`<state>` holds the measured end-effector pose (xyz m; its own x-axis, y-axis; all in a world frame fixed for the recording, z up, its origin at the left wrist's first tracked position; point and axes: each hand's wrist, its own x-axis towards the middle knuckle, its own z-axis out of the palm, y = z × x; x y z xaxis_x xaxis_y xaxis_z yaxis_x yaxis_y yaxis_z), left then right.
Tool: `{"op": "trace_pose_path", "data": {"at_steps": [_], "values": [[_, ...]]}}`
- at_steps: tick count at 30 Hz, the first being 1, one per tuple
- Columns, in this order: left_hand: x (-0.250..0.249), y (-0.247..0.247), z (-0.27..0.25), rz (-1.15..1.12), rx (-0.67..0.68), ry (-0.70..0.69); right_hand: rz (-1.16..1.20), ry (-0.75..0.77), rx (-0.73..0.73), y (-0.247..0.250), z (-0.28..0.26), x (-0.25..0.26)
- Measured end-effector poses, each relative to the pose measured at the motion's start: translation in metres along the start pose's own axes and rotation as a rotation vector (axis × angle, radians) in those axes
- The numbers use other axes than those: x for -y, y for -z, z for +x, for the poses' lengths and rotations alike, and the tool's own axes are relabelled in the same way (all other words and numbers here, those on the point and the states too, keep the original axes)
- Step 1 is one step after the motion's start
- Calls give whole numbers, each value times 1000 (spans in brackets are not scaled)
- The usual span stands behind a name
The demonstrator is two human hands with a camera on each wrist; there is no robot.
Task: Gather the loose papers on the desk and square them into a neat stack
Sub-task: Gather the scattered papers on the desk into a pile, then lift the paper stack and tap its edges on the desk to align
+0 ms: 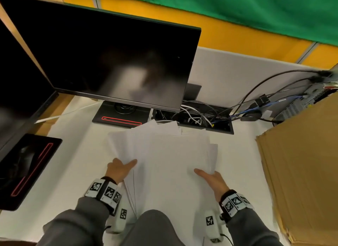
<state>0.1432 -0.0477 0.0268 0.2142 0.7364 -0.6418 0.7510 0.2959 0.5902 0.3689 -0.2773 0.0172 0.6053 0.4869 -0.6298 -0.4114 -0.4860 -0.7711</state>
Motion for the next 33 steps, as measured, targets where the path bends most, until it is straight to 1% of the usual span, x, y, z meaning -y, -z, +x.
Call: {"op": "trace_pose_path", "data": {"at_steps": [1,3,5,7,10,12,13,15,17,19,22,24,26,27,28,29,30,31,33], "values": [[-4,-9,-3,79,27,-7,0,-15,39,-8,-1,1],[-11,-25,-7,109,80,-48,-29,-28,103,-22,-1,0],[-11,-36,-10,9,183,-78,-76,-20,134,-31,-1,-1],[-1,-38,-10,-147,279,-107,-89,-9,139,-31,-4,-2],[24,-31,-20,-465,260,-104,-9,31,154,-18,-20,-5],[38,-23,-30,-548,210,-166,80,77,173,-7,-36,-4],[41,-20,-34,-557,205,-210,113,109,180,-3,-44,0],[34,-13,-48,-538,276,-294,153,195,175,0,-60,13],[11,-3,-66,-588,372,-406,152,324,145,0,-78,37],[-24,14,-90,-631,412,-570,143,485,96,0,-95,68],[-71,41,-119,-617,405,-866,146,704,35,5,-114,111],[-92,53,-136,-583,350,-988,170,800,11,5,-124,128],[-101,60,-140,-576,308,-1059,202,848,-17,5,-130,135],[-101,62,-138,-587,289,-1064,204,852,-26,4,-132,135],[-96,63,-132,-612,276,-1034,198,843,-19,3,-132,134],[-88,62,-121,-661,281,-971,182,825,7,1,-129,129],[-79,60,-112,-704,304,-879,155,789,24,-1,-124,122],[-73,55,-105,-701,332,-793,126,744,35,-5,-117,112],[-65,42,-102,-649,363,-701,107,653,32,-13,-101,91]]}}
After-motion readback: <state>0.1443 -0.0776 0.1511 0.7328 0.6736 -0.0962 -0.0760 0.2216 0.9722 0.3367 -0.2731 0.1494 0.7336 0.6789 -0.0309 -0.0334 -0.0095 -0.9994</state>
